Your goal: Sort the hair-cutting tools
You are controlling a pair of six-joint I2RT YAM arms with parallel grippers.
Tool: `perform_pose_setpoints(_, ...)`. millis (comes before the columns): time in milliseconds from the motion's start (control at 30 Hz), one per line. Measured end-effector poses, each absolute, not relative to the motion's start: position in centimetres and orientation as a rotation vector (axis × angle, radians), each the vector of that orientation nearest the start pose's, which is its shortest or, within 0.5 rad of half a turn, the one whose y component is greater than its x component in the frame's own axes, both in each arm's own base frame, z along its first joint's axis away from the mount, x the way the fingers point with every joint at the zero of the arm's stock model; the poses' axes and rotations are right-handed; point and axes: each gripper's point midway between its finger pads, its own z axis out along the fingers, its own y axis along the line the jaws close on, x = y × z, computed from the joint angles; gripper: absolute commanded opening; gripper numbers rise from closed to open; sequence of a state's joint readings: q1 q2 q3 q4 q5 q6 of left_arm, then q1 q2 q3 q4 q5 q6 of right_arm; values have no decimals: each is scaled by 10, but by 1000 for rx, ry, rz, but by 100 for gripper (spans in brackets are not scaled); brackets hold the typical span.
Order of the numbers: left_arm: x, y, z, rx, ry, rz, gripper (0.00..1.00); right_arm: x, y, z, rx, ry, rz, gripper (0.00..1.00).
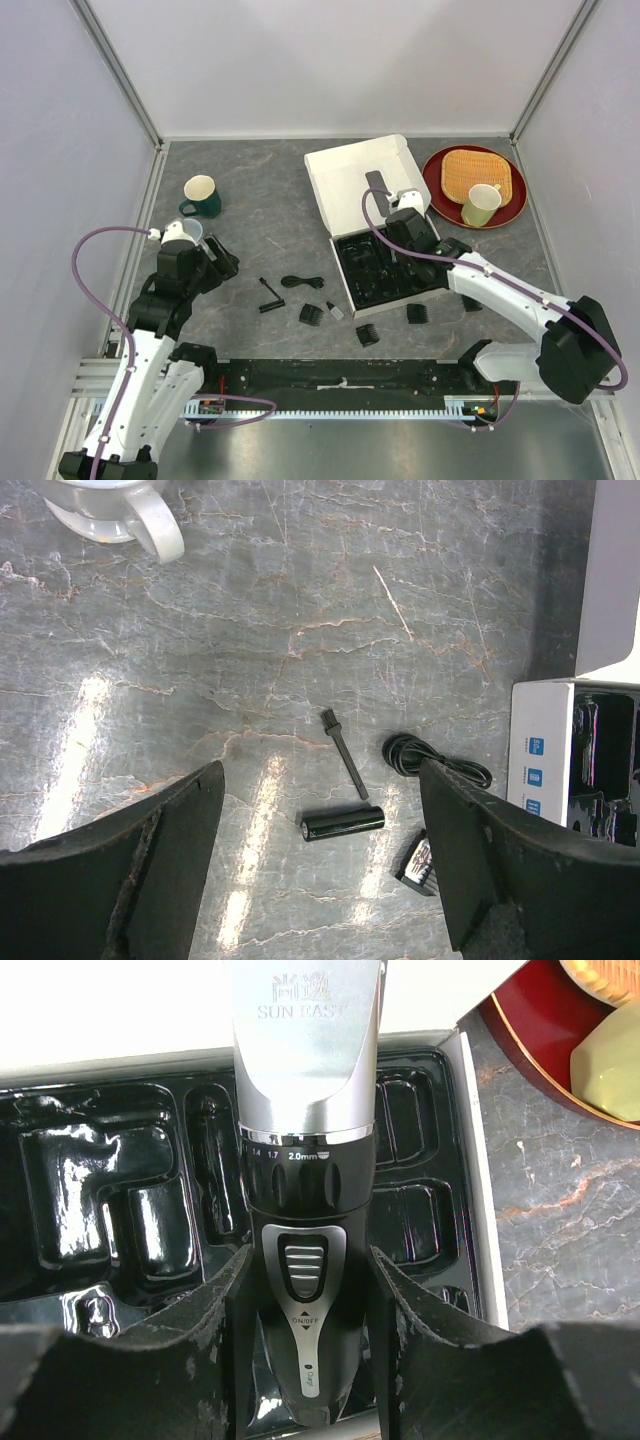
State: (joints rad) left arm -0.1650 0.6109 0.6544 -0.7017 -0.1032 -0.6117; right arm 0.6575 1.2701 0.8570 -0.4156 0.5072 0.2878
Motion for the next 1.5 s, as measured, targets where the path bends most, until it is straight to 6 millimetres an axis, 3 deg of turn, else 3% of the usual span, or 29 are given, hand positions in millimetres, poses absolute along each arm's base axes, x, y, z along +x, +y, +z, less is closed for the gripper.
perform_pose_setpoints(233, 220, -43, 155, -552, 2176, -309, 85, 298, 133, 120, -170, 2231, -93, 31)
perform_pose_setpoints(500, 220, -43, 154, -552, 2178, -309, 85, 282, 121, 94, -162, 2252, -104, 34)
perform_pose_setpoints(600, 220, -43, 154, -552, 2179, -309, 85, 280, 120, 90, -160, 2256, -105, 36)
perform_pose_setpoints(633, 220, -43, 154, -552, 2180, -309, 85, 280, 120, 89, -159, 2256, -105, 42)
perform_pose_setpoints(767, 220, -43, 154, -552, 2180, -309, 85, 279, 119, 85, -141, 2258, -100, 43)
perform_pose_setpoints(1133, 220, -43, 154, -552, 2180, -309, 85, 280, 120, 85, -115, 2250, -86, 56)
perform_pose_setpoints(1500, 220, -43, 154, -552, 2180, -309, 85, 283, 123, 83, -114, 2243, -81, 57)
